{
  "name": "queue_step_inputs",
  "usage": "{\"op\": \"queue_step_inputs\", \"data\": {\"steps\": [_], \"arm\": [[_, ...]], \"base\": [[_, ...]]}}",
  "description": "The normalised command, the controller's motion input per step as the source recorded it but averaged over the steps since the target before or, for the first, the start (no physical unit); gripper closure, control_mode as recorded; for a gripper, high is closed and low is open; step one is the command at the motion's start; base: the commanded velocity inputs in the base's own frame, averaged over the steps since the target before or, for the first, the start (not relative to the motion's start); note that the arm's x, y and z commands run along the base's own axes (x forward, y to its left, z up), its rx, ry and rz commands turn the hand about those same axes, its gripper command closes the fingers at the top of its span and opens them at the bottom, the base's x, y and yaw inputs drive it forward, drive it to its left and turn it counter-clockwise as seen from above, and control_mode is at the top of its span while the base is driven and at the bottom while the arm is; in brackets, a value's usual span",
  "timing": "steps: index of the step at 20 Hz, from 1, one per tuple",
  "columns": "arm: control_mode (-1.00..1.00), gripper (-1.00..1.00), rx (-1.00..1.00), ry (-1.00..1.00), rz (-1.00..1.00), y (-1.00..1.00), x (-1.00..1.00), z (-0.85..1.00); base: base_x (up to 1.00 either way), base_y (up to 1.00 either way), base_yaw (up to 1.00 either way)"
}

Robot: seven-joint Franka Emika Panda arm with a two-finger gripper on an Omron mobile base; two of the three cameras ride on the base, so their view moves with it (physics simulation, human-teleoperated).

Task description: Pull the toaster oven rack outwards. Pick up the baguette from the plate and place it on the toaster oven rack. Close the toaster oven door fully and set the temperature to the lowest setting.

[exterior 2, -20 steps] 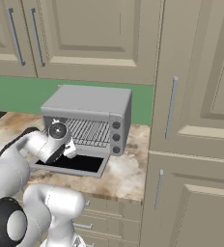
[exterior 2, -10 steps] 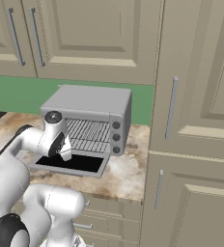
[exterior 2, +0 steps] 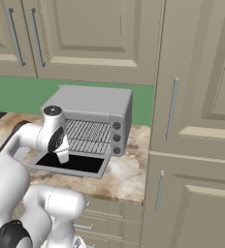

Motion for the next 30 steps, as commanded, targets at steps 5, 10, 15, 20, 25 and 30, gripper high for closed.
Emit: {"op": "queue_step_inputs", "data": {"steps": [5, 10, 15, 20, 25, 30], "arm": [[-1.0, 1.0, 0.0, 0.0, 0.0, 0.0, -0.3, -0.02], [-1.0, -1.0, -0.02, -0.05, 0.03, 0.08, -0.56, 0.14], [-1.0, -1.0, -0.21, -0.07, 0.28, 0.61, -0.79, 0.64], [-1.0, -1.0, -0.25, -0.04, 0.41, 0.92, -0.58, 0.88], [-1.0, -1.0, -0.17, 0.0, 0.46, 0.9, -0.15, 0.7], [-1.0, -1.0, -0.03, 0.03, 0.51, 0.74, 0.5, 0.16]], "base": [[0.0, 0.0, 0.0], [0.0, 0.0, 0.0], [0.0, 0.0, 0.0], [0.0, 0.0, 0.0], [0.0, 0.0, 0.0], [0.0, 0.0, 0.0]]}}
